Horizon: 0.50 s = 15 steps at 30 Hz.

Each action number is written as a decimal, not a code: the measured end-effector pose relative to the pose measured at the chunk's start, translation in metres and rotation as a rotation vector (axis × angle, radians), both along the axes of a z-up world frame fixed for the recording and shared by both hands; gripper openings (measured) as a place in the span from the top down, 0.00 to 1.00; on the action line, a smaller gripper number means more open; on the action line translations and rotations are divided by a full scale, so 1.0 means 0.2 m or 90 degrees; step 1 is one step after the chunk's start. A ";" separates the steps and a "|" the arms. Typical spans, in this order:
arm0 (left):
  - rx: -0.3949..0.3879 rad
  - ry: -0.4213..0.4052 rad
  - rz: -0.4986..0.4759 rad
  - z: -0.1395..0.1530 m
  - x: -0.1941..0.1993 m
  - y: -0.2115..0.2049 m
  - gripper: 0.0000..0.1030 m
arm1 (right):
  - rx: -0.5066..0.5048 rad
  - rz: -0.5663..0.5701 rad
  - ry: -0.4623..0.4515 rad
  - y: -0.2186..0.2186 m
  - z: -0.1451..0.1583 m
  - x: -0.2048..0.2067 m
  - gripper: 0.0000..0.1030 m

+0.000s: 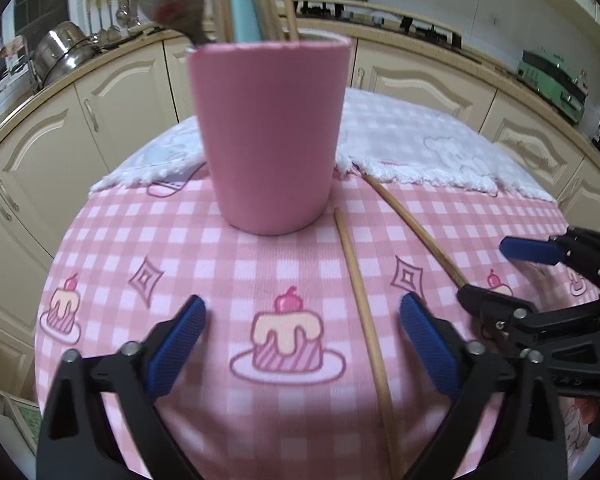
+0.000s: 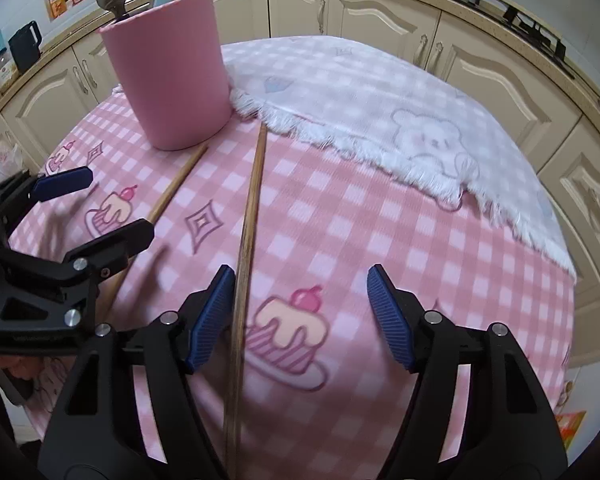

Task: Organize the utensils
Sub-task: 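Grasp a chopstick with the right tool while the left grasps the other, then lift both chopsticks and drop them into the pink cup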

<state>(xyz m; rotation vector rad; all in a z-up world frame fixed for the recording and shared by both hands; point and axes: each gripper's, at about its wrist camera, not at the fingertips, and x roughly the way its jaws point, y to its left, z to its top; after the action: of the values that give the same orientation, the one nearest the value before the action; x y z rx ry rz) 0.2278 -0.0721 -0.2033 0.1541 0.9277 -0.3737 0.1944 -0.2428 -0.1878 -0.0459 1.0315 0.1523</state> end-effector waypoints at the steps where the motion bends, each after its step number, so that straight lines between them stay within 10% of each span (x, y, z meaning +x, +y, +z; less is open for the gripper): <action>1: 0.017 0.000 0.000 -0.01 0.01 -0.01 0.28 | 0.003 0.004 0.000 -0.01 0.00 0.02 0.34; 6: 0.044 0.011 -0.045 0.01 0.03 -0.08 0.49 | 0.012 0.041 0.002 0.04 0.00 0.13 0.37; 11: 0.053 0.023 -0.090 0.03 0.03 -0.14 0.93 | -0.012 0.058 0.008 0.14 0.02 0.22 0.81; 15: 0.052 0.023 -0.102 0.03 0.01 -0.17 0.95 | 0.023 0.067 0.009 0.12 0.02 0.17 0.94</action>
<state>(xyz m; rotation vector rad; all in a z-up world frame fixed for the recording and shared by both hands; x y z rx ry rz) 0.2306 -0.1052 -0.1973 0.2984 0.9695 -0.4876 0.2283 -0.2182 -0.1836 -0.0665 1.0408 0.2673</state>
